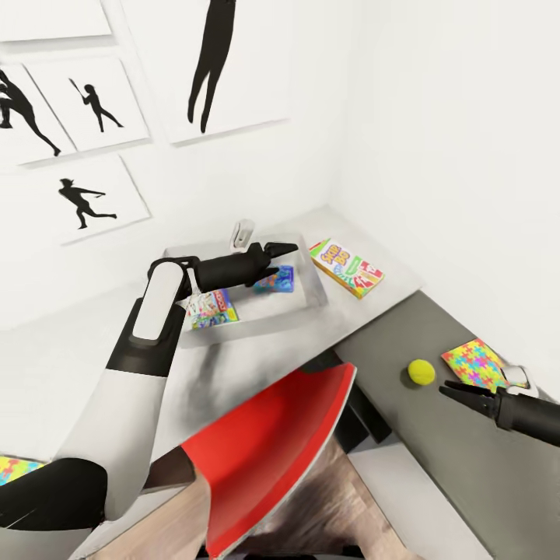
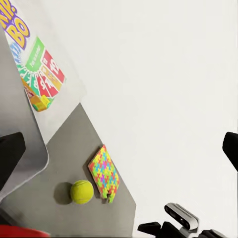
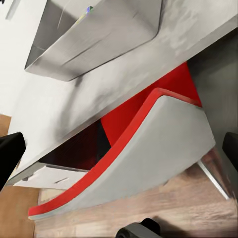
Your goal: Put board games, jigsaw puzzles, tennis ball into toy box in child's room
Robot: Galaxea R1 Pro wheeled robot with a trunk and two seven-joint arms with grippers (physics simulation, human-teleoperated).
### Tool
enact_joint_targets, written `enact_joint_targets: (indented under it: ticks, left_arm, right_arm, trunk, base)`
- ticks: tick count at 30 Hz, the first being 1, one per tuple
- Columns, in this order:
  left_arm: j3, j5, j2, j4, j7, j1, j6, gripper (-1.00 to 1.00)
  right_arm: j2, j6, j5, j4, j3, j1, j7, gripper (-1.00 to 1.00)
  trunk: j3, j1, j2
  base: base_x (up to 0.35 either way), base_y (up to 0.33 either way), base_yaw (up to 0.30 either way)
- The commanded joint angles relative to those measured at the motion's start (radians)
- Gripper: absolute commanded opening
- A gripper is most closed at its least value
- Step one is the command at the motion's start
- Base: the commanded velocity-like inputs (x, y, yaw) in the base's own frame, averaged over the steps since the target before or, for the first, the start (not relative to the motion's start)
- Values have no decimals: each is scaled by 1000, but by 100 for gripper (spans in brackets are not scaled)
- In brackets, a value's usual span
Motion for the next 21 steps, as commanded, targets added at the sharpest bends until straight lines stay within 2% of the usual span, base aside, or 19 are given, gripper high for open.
enact_joint_targets:
  ticks: [1, 9, 21]
  left_arm:
    - [0, 7, 0, -1, 7, -1, 3, 100]
    - [0, 7, -1, -6, 6, -1, 3, 100]
    - [0, 7, 4, -70, 11, -3, 3, 100]
  right_arm:
    - [0, 4, 0, 0, 0, -1, 2, 100]
    - [0, 4, 0, -1, 0, -1, 2, 100]
    - [0, 4, 0, -1, 0, -1, 2, 100]
  trunk:
    - [0, 0, -2]
    - [13, 0, -2]
    - [33, 0, -2]
  base:
    - [-325, 0, 0]
    - [-190, 0, 0]
    - [-39, 0, 0]
